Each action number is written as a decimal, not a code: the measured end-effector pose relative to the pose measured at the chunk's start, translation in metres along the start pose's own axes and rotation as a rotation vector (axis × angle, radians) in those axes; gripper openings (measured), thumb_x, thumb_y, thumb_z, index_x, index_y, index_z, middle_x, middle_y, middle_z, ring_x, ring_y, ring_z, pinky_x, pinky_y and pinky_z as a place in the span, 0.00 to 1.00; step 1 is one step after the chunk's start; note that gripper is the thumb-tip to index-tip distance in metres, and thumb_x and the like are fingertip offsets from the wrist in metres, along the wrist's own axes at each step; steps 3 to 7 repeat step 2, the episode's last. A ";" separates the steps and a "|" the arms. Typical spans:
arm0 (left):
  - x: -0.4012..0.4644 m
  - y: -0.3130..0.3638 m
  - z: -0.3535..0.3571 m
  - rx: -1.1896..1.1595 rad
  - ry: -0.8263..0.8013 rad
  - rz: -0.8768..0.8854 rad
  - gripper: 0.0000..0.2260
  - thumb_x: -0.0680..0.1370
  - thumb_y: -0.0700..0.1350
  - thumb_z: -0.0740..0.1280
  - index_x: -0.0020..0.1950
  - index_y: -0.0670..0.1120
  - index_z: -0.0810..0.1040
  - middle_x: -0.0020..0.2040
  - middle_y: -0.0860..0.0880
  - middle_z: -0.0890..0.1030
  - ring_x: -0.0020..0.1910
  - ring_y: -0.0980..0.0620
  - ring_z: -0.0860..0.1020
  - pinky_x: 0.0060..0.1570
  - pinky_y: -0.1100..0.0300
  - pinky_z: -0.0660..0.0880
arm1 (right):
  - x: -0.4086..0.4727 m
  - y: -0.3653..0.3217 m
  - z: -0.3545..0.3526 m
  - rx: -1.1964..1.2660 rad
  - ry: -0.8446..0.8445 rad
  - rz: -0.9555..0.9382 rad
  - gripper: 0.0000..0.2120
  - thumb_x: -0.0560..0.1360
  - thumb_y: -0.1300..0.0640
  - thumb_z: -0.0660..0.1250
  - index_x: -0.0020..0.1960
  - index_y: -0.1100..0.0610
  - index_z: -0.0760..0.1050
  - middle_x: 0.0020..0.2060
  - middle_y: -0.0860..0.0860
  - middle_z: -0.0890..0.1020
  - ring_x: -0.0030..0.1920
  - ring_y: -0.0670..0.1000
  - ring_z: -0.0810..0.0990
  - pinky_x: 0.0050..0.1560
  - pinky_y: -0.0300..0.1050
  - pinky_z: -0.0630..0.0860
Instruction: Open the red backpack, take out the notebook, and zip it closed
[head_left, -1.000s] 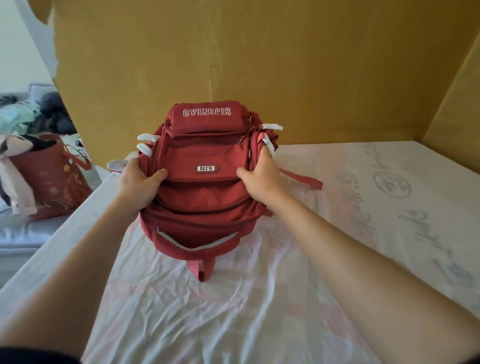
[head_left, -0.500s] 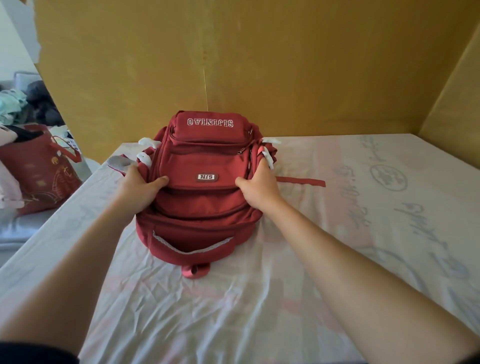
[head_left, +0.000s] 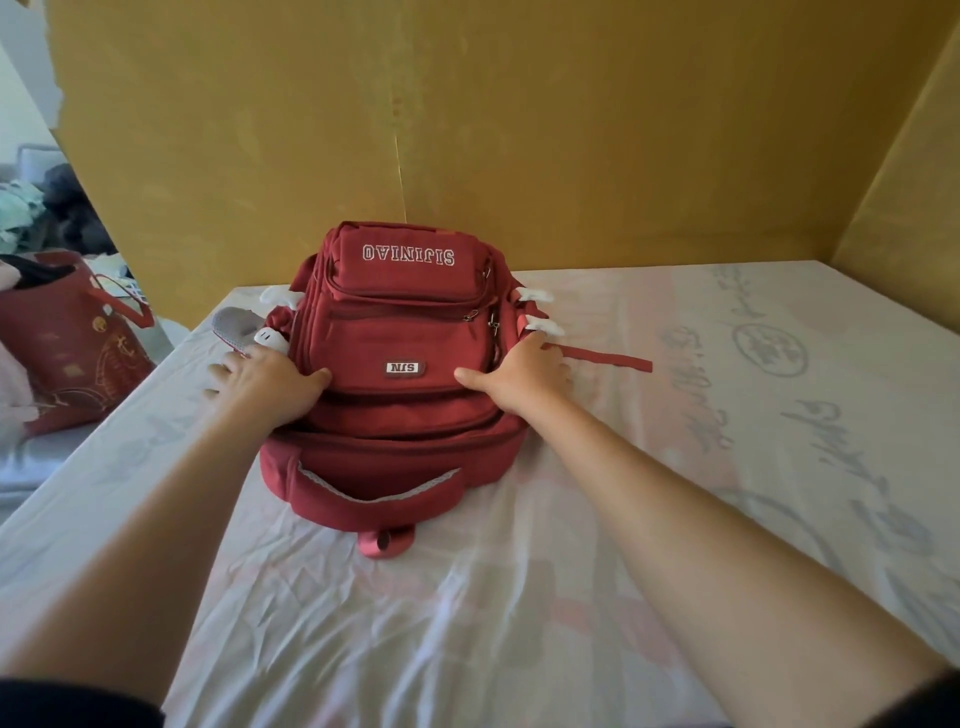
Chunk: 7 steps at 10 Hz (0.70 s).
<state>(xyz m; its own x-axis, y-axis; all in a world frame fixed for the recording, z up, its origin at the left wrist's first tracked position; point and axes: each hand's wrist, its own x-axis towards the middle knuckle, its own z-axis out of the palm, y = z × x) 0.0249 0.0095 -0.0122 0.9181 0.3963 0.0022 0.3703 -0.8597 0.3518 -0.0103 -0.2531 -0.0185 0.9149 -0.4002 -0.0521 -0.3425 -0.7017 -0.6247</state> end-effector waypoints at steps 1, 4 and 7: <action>-0.015 0.011 -0.005 0.060 0.082 0.047 0.45 0.76 0.62 0.71 0.80 0.36 0.55 0.79 0.34 0.57 0.79 0.33 0.55 0.74 0.37 0.57 | 0.003 0.003 -0.007 -0.094 0.039 0.013 0.59 0.67 0.27 0.72 0.79 0.66 0.54 0.74 0.65 0.65 0.74 0.64 0.67 0.72 0.57 0.66; -0.034 0.034 -0.009 0.011 0.234 0.223 0.39 0.76 0.58 0.71 0.77 0.37 0.60 0.78 0.35 0.58 0.78 0.33 0.55 0.74 0.36 0.57 | 0.005 0.007 -0.017 -0.074 0.041 -0.017 0.52 0.72 0.27 0.65 0.77 0.67 0.59 0.72 0.64 0.67 0.72 0.63 0.68 0.71 0.55 0.67; -0.034 0.034 -0.009 0.011 0.234 0.223 0.39 0.76 0.58 0.71 0.77 0.37 0.60 0.78 0.35 0.58 0.78 0.33 0.55 0.74 0.36 0.57 | 0.005 0.007 -0.017 -0.074 0.041 -0.017 0.52 0.72 0.27 0.65 0.77 0.67 0.59 0.72 0.64 0.67 0.72 0.63 0.68 0.71 0.55 0.67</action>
